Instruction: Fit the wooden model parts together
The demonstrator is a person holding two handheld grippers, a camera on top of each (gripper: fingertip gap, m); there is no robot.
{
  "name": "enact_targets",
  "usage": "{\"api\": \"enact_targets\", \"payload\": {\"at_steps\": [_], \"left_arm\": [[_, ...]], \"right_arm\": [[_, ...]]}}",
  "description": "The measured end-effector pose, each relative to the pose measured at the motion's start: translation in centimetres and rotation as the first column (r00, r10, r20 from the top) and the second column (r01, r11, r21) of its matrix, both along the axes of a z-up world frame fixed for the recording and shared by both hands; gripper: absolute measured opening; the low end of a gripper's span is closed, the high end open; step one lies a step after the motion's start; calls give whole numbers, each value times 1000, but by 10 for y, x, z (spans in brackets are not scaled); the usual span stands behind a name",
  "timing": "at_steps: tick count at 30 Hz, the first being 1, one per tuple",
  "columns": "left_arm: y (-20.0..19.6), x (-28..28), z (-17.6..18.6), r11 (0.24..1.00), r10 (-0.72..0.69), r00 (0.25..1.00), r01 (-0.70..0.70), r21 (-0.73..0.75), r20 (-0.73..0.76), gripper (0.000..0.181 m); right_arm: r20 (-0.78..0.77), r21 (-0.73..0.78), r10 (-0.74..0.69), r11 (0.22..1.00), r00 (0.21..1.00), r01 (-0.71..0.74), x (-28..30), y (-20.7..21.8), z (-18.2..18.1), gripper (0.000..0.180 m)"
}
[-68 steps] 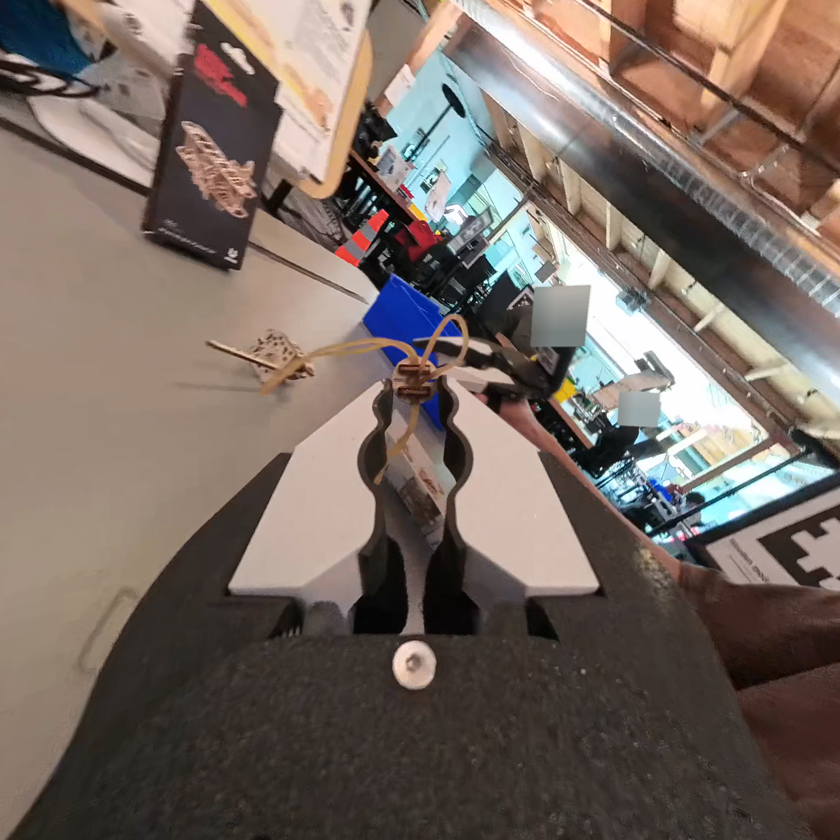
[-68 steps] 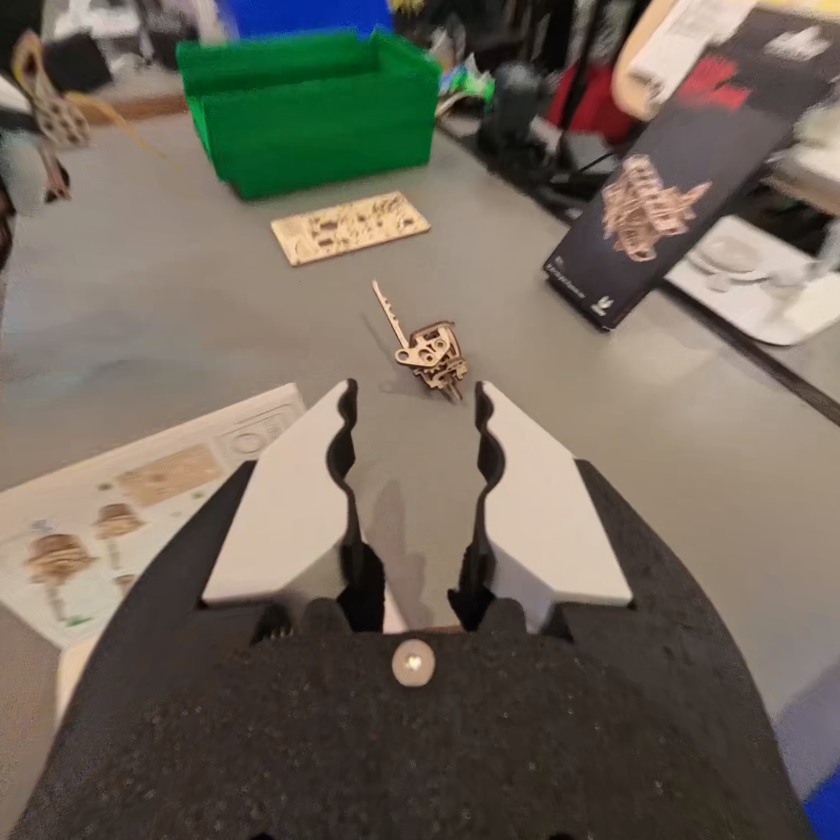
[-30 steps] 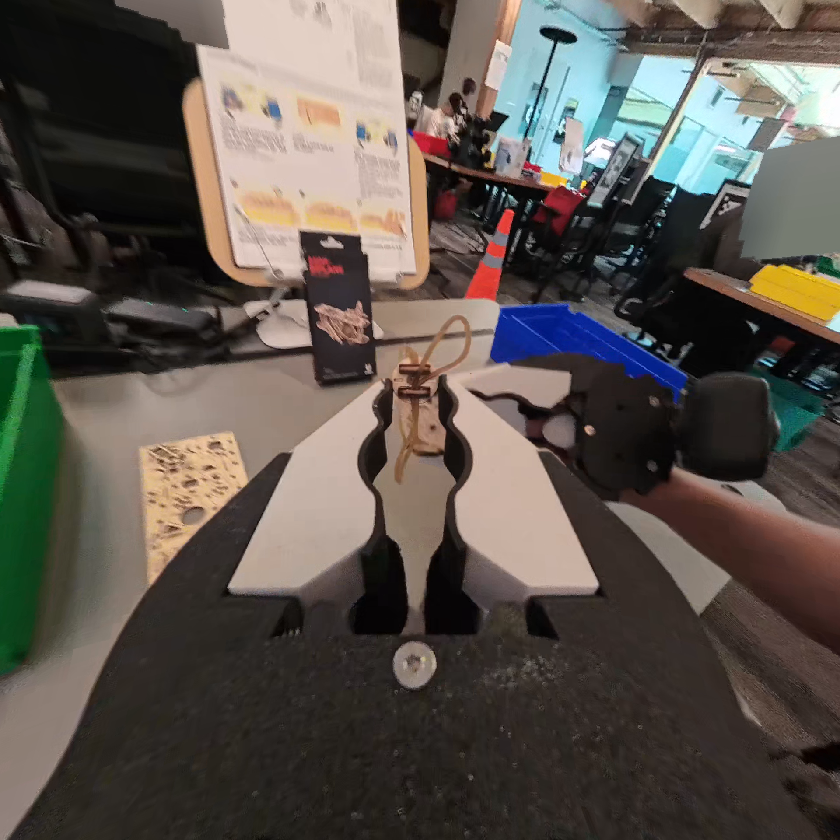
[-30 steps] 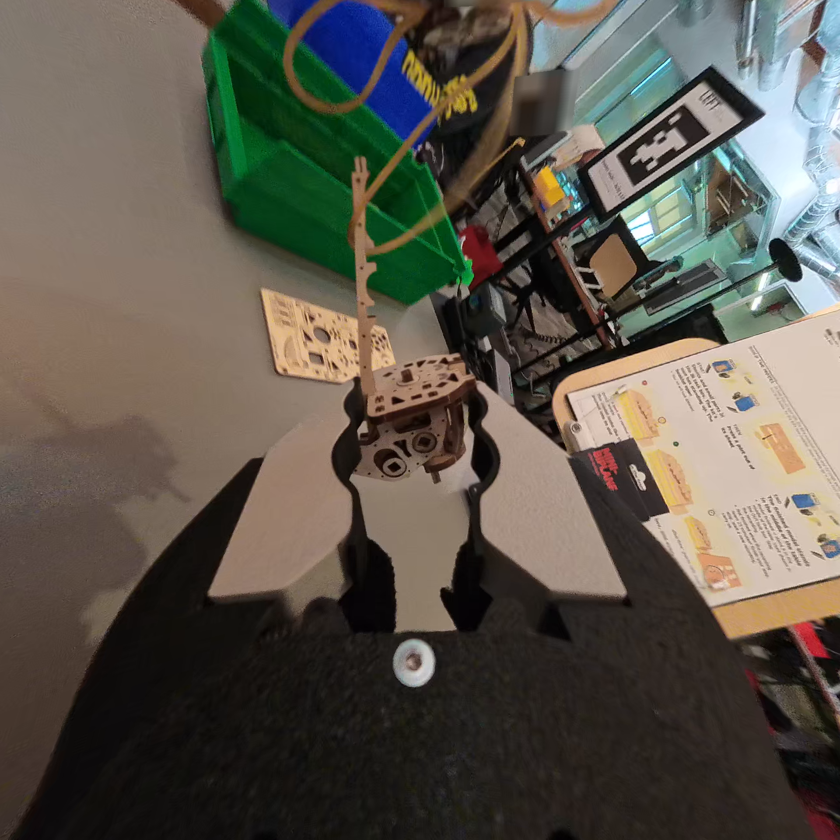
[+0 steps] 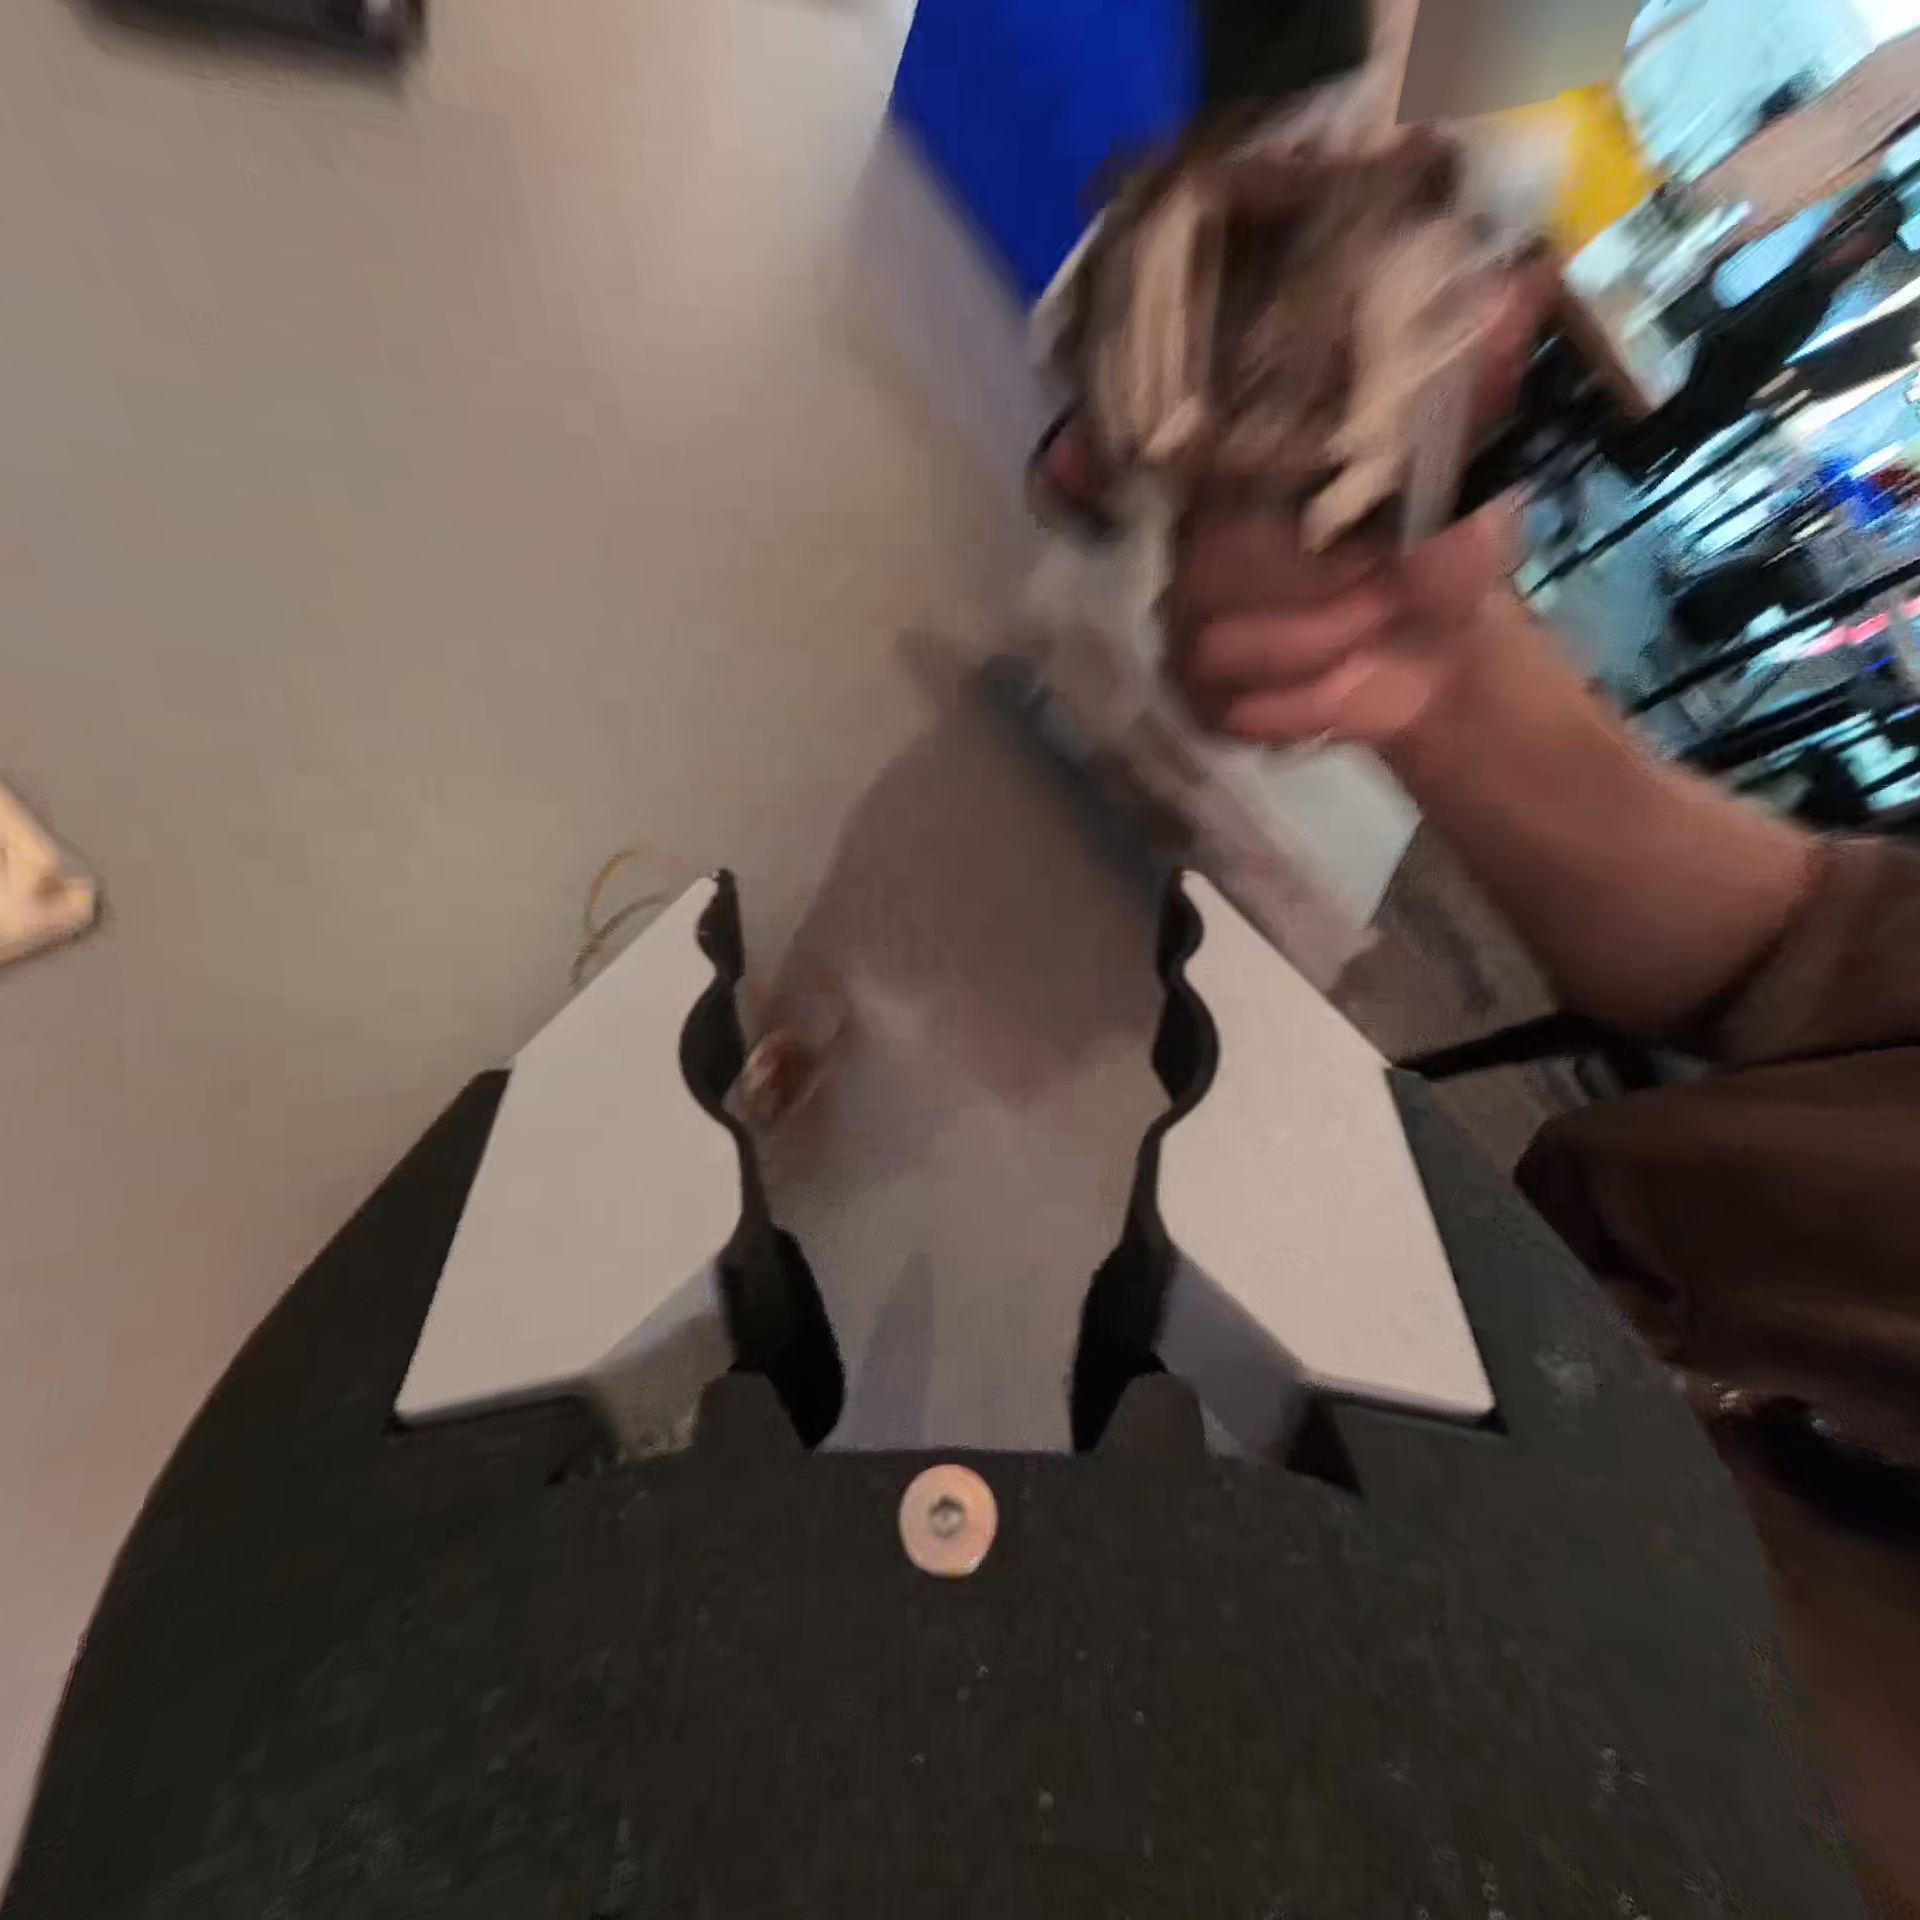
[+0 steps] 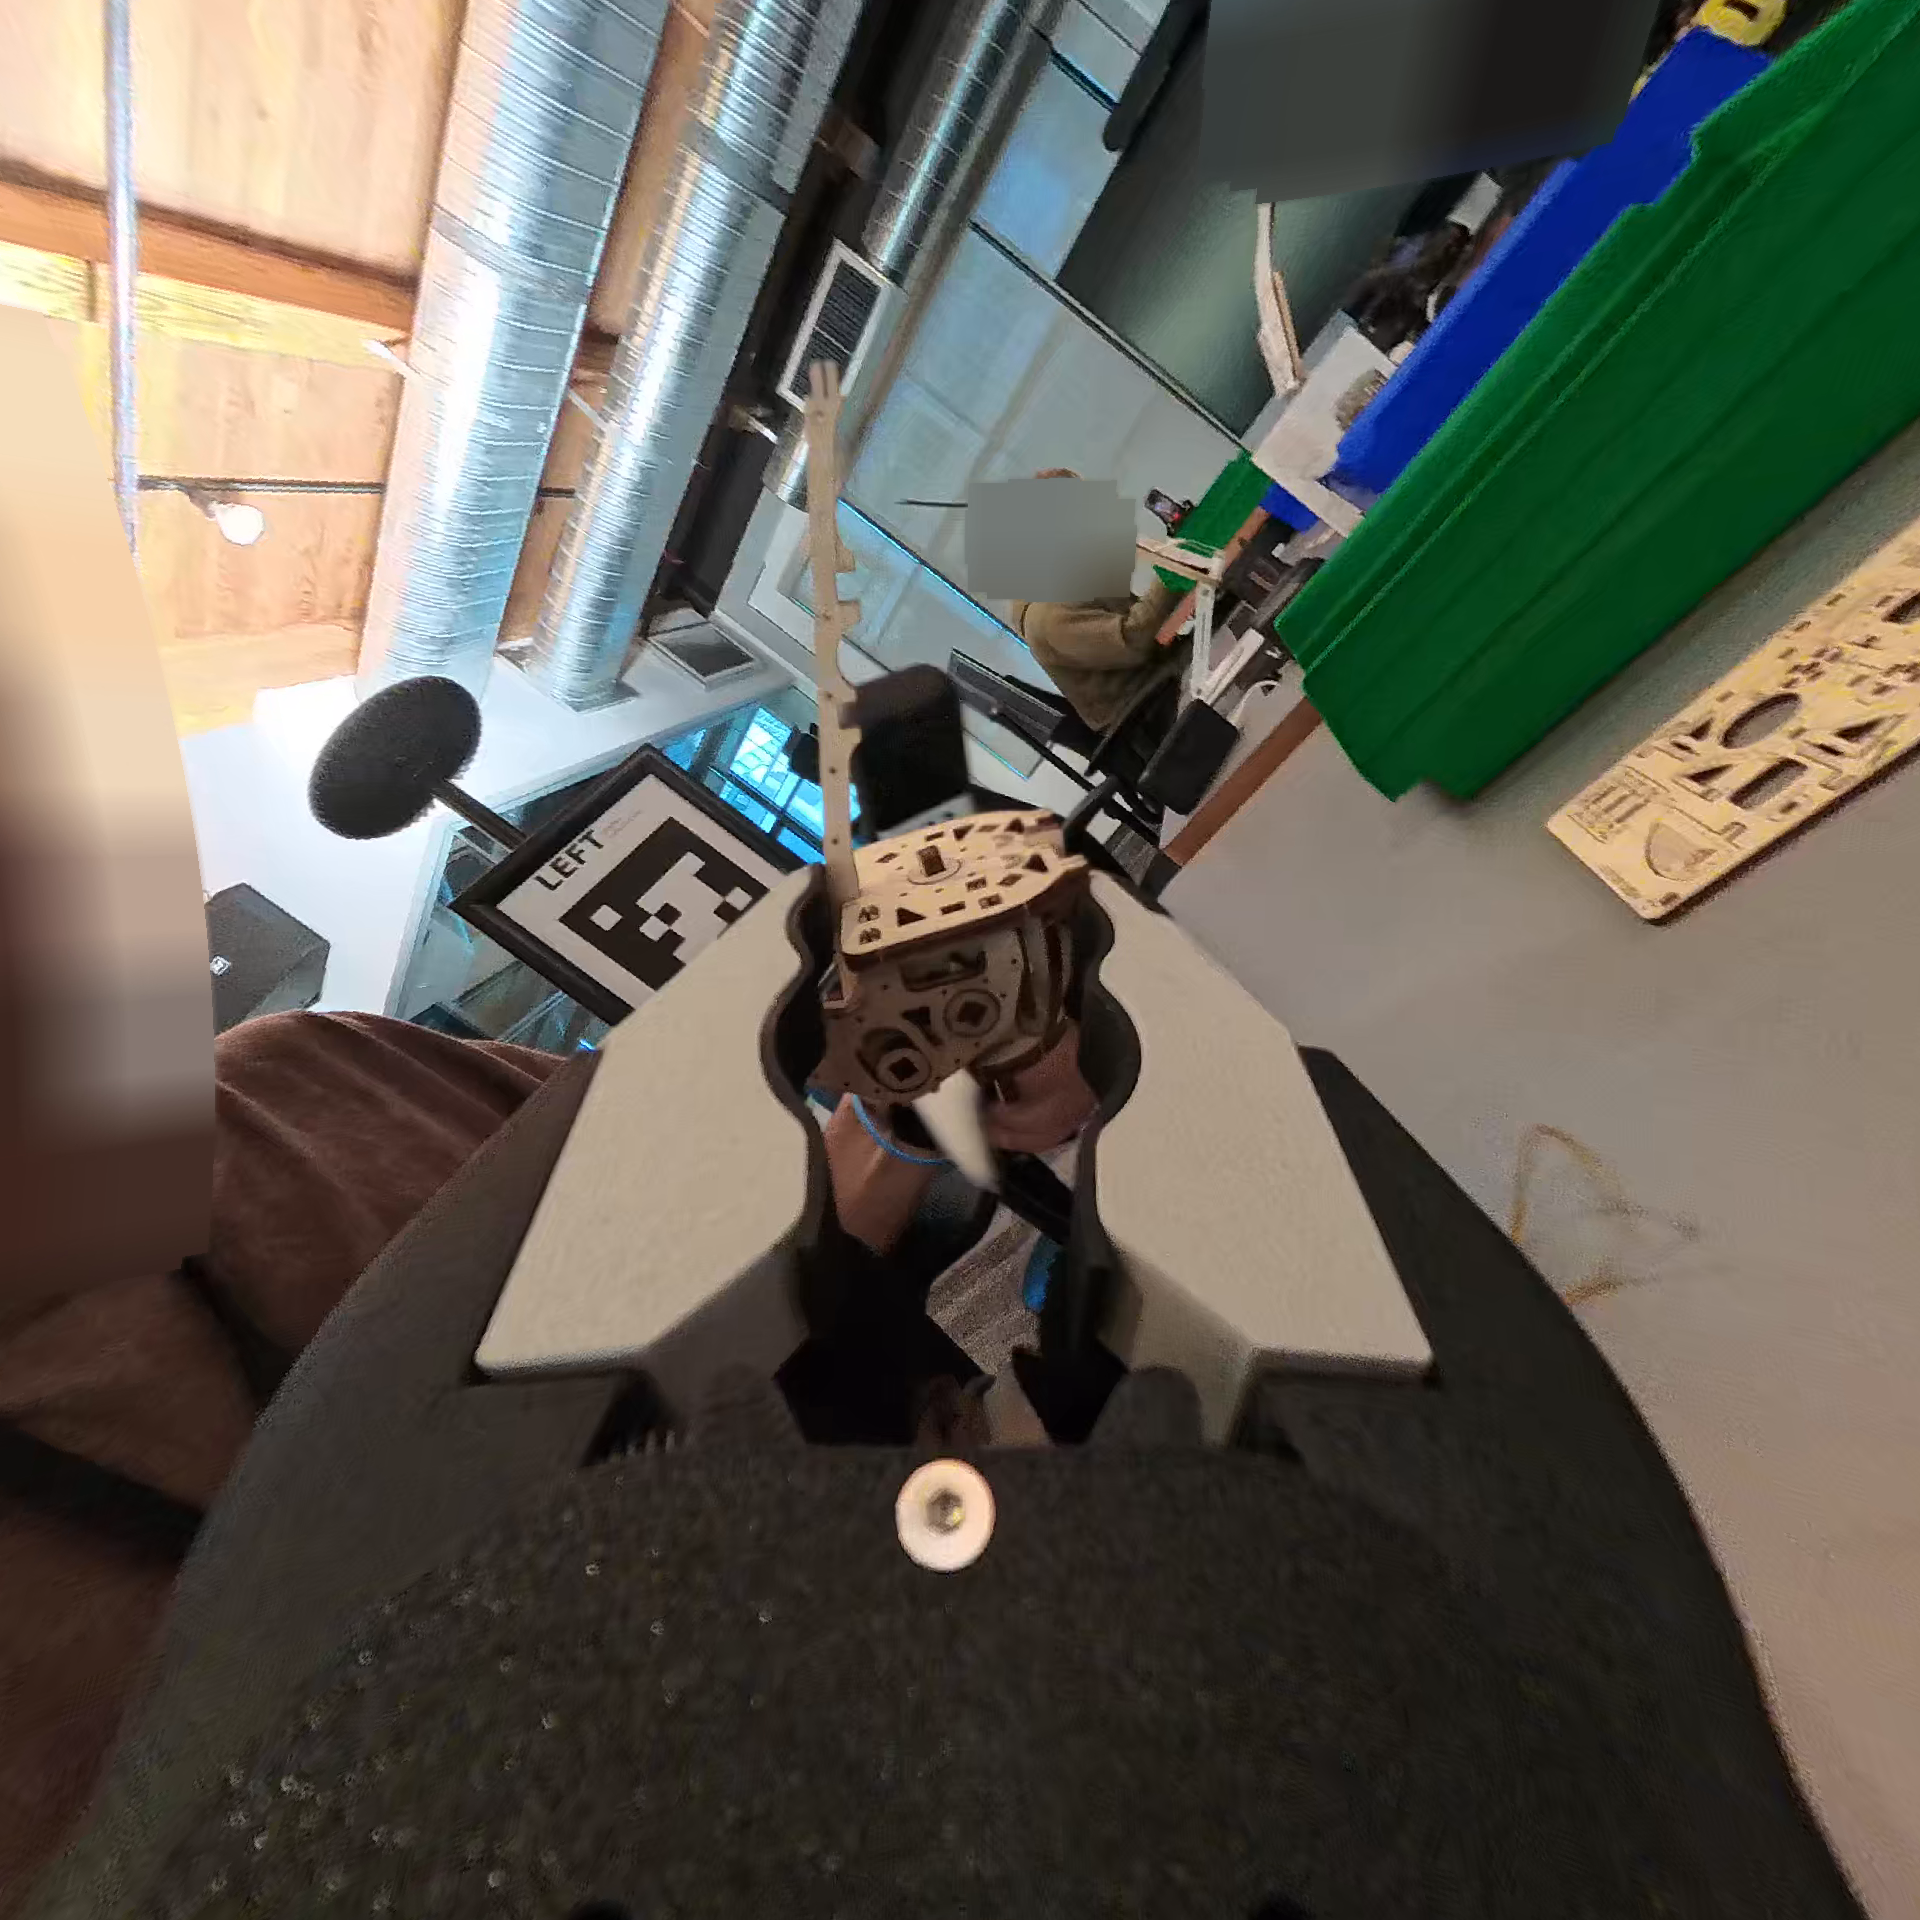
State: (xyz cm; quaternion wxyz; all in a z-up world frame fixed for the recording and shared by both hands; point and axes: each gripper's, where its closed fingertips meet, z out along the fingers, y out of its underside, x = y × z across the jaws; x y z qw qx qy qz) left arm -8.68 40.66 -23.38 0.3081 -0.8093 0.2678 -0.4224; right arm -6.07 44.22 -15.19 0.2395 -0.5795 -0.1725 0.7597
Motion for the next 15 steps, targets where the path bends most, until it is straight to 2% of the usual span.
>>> {"api": "enact_targets", "payload": {"at_steps": [2,4,7,10,15], "left_arm": [[-3,10,45,993,-5,993,-9,114,120,88],[-8,20,65,982,-26,991,0,190,133,89],[-11,27,65,977,-28,996,9,212,88,88],[-12,29,68,980,-19,990,-10,201,140,76],[-15,28,61,975,-38,994,15,222,100,52]], "right_arm": [[-13,38,10,999,1000,-9,-4,-8,2,44],[-13,63,30,998,999,-29,-11,-16,2,45],[-15,77,54,996,998,-53,-20,-25,3,45],[21,103,68,992,997,-70,-26,-31,0,45],[6,102,93,990,996,-93,-29,-37,2,45]]}}
